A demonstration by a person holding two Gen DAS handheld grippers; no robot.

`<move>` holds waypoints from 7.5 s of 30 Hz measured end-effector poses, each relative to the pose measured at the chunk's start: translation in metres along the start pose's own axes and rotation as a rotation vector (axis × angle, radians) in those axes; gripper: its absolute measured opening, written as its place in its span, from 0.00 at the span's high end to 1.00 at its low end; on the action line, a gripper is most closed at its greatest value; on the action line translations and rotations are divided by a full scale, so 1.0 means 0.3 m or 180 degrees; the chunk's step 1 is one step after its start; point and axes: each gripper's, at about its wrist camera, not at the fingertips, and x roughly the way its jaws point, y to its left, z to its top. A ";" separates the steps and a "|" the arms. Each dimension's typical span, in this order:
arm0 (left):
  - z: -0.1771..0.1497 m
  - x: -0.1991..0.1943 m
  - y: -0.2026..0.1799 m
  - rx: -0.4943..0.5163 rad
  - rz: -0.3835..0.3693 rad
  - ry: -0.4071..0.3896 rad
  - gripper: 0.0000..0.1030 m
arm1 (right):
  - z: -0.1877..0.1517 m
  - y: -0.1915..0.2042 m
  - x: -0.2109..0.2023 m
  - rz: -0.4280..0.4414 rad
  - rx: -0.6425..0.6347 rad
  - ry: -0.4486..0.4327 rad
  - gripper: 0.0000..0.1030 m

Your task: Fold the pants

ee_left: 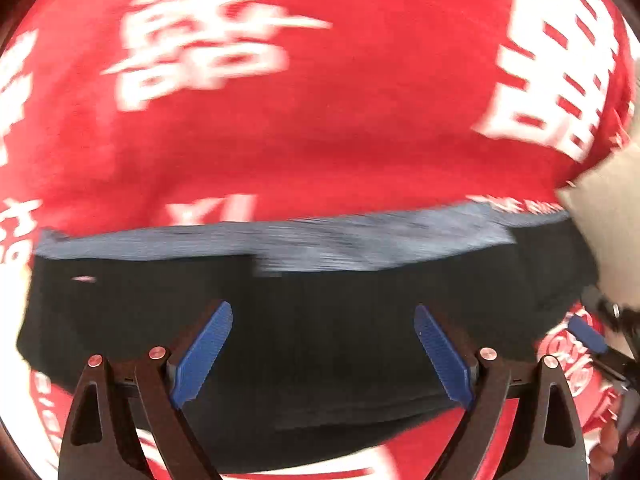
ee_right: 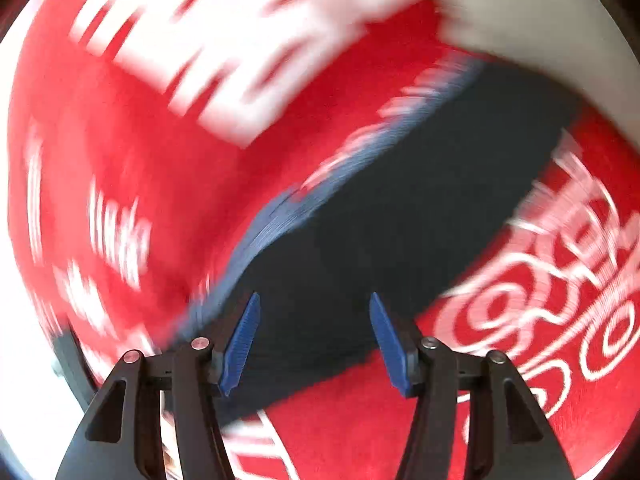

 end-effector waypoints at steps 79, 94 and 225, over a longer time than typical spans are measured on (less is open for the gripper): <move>-0.075 0.176 0.082 0.0393 -0.0361 0.0323 0.01 | 0.113 0.335 0.339 -0.1044 -0.0959 0.0501 0.69; -0.138 0.147 0.082 0.0390 -0.0338 0.0229 0.01 | 0.074 0.387 0.451 -0.1285 -0.1289 0.0661 0.44; -0.192 -0.433 0.427 0.0208 0.0149 -0.1055 0.69 | -0.470 1.374 0.516 0.0204 -0.2694 0.2290 0.84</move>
